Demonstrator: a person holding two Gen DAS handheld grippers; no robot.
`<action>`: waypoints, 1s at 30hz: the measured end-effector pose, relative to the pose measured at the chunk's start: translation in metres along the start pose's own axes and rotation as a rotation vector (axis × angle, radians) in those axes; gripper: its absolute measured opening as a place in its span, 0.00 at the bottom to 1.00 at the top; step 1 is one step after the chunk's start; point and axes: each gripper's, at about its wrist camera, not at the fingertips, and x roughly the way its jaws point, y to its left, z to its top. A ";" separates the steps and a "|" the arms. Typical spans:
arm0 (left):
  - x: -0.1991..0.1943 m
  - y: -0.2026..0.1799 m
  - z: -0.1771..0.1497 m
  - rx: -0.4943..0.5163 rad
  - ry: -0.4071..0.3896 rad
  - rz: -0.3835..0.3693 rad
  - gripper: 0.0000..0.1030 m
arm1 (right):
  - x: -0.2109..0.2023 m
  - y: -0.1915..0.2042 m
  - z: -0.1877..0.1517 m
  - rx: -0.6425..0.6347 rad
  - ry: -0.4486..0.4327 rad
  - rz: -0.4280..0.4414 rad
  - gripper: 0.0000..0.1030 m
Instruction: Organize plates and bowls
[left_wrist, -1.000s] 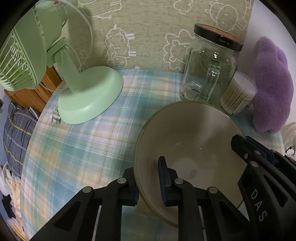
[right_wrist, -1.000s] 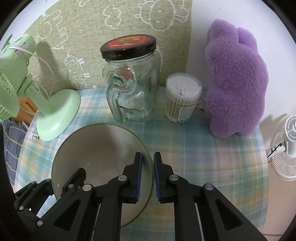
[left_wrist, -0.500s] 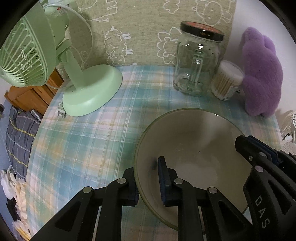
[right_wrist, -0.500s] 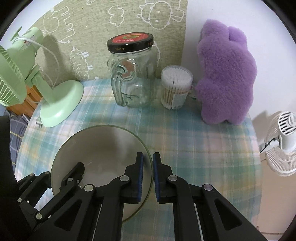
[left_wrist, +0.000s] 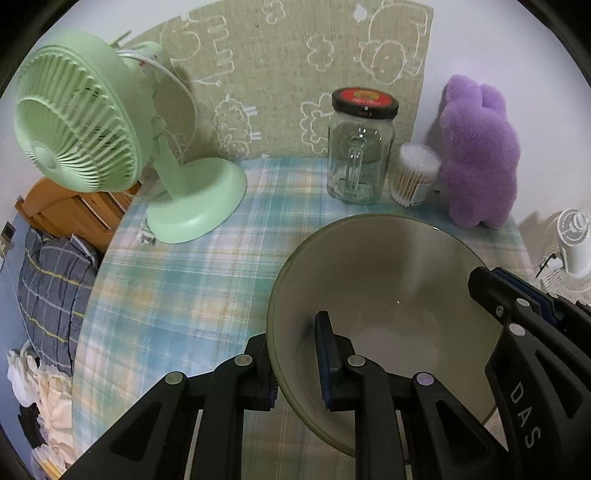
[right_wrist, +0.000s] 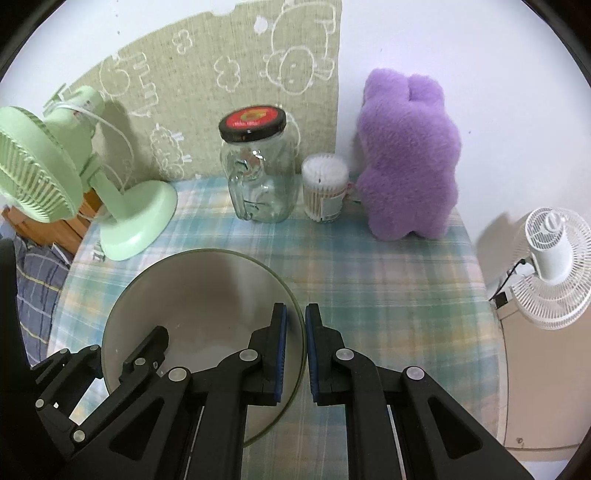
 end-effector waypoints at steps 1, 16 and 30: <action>-0.006 0.000 -0.001 0.003 -0.005 -0.003 0.14 | -0.006 0.001 -0.001 -0.001 -0.005 -0.002 0.13; -0.082 0.020 -0.032 0.074 -0.085 -0.052 0.14 | -0.096 0.018 -0.035 0.012 -0.082 -0.057 0.13; -0.120 0.054 -0.096 0.130 -0.082 -0.103 0.14 | -0.145 0.054 -0.106 0.049 -0.065 -0.114 0.13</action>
